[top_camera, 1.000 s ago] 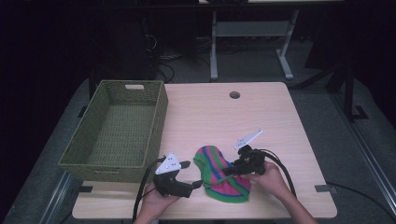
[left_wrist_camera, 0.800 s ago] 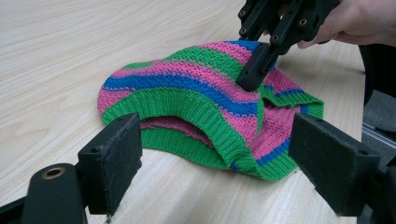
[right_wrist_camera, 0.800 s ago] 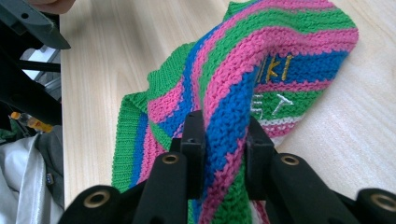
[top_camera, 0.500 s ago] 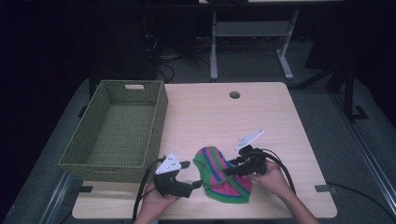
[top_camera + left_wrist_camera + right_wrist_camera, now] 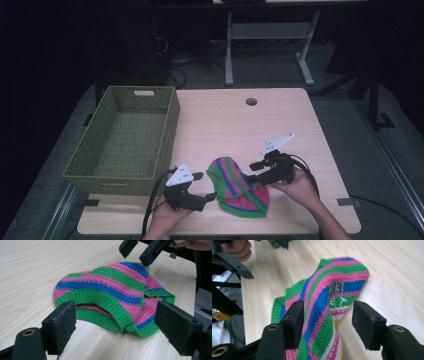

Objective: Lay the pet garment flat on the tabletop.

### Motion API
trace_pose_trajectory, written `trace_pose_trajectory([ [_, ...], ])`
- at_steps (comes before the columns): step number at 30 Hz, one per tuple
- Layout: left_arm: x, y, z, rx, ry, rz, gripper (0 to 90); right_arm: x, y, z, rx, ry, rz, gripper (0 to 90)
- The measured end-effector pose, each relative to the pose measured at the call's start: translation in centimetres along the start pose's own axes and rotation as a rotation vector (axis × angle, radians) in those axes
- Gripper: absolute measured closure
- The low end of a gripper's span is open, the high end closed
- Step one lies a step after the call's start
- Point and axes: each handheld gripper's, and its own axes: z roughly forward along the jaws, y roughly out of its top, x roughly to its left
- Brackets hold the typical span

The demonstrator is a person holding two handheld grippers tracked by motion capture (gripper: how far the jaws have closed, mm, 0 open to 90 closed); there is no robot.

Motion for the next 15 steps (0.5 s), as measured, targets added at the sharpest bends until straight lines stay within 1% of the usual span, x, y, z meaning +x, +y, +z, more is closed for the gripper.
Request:
trace_pose_trajectory([
  [2, 0.0, 0.0, 0.0, 0.002, 0.005, -0.006, 17.1, 0.4, 0.4, -0.6, -0.013, -0.004, -0.015, 42.0],
  [9, 0.2, 0.0, -0.1, 0.001, 0.014, -0.001, 17.1, 1.2, 1.1, -1.6, -0.02, -0.004, -0.046, 41.8],
  [10, 0.2, 0.0, -0.1, -0.001, 0.014, -0.003, 17.1, 1.6, 1.4, -1.8, -0.026, 0.007, -0.058, 41.8],
  [13, 0.3, -0.1, -0.2, 0.0, 0.019, -0.001, 17.1, 2.0, 1.6, -1.9, -0.026, 0.011, -0.07, 41.8],
  [14, 0.3, -0.1, -0.2, -0.003, 0.021, -0.007, 17.1, 2.4, 1.8, -1.9, -0.019, 0.019, -0.081, 41.7],
  [15, 0.3, -0.1, -0.2, -0.003, 0.021, -0.007, 17.1, 2.4, 1.8, -1.9, -0.019, 0.019, -0.081, 41.7],
])
